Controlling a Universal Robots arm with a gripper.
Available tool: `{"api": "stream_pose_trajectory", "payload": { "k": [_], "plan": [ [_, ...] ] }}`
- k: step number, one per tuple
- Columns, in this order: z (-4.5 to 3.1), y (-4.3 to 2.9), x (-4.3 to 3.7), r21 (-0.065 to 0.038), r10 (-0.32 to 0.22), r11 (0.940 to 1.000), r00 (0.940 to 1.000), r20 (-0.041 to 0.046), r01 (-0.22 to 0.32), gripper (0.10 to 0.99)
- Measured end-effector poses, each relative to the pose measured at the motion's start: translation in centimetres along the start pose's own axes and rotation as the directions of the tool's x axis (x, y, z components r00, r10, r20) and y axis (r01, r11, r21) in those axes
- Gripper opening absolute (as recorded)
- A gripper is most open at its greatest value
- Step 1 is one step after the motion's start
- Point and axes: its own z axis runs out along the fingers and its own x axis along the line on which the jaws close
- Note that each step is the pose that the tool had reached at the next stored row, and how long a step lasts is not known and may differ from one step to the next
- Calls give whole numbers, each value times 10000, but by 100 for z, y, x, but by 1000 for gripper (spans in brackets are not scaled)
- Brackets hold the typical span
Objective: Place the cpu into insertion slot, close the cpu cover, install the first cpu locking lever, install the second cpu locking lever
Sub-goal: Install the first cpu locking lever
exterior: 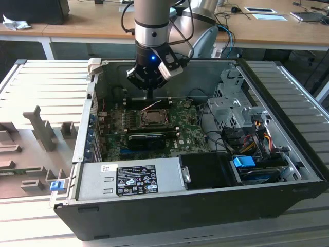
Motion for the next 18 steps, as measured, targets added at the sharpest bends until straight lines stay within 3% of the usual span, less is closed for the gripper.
{"api": "stream_pose_trajectory", "payload": {
  "k": [3, 5, 13, 18],
  "plan": [
    [6, -17, 0, -428, 0, 9991, 10000, 34, 2, 106],
    [21, -34, 2, -515, 0, 9987, 10000, 42, 2, 106],
    [171, -50, -8, -521, -191, 9985, 9998, 30, 192, 106],
    [209, -56, -64, -522, -222, 9984, 9998, 27, 223, 106]
  ]
}}
